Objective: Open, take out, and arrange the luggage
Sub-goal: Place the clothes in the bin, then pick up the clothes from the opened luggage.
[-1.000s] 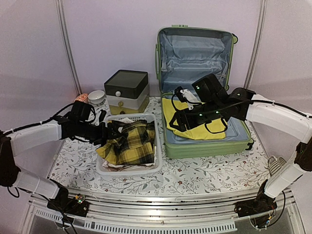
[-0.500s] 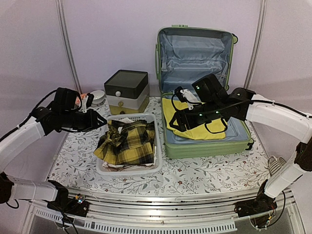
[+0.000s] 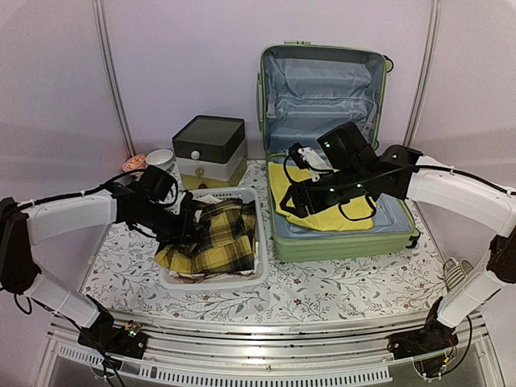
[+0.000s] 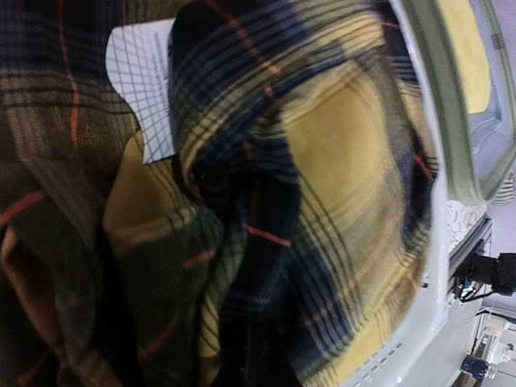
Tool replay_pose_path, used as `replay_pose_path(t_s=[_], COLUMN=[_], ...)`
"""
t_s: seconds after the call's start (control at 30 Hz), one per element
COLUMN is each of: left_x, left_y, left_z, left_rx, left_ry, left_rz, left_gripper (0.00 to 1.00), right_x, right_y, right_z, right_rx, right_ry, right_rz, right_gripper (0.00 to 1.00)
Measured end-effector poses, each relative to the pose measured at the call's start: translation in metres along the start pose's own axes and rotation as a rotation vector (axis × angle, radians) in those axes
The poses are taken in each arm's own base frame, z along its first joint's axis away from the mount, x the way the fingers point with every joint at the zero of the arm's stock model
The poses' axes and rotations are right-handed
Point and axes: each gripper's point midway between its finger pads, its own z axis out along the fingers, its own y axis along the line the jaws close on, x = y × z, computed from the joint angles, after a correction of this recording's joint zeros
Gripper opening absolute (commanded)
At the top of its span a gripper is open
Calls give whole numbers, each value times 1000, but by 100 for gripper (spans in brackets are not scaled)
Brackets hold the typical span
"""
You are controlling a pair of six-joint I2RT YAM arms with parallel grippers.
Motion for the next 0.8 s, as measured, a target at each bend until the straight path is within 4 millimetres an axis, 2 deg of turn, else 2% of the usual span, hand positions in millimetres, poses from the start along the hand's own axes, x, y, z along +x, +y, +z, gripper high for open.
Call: replay_pose_path(t_s=[0.1, 0.27, 0.4, 0.47, 0.6, 0.7, 0.8], left_x=[5, 4, 3, 1, -7, -20, -36], left_y=[14, 20, 17, 15, 7, -6, -24], left_z=[24, 58, 67, 65, 49, 22, -10], left_rx=[-38, -55, -80, -93, -101, -81, -42], left_ry=[39, 51, 41, 27, -30, -109, -199], left_rz=[-16, -2, 25, 37, 68, 77, 95], left_gripper=[0, 0, 0, 9, 42, 61, 69], right_x=[1, 7, 10, 10, 8, 6, 5], right_y=[-1, -7, -10, -11, -14, -17, -21], right_z=[1, 4, 6, 5, 3, 2, 2], right_rx=[3, 29, 45, 50, 62, 76, 91], right_ry=[1, 14, 18, 16, 6, -1, -6], right_rz=[0, 4, 5, 5, 7, 14, 18], right_gripper=[70, 70, 70, 70, 72, 79, 80])
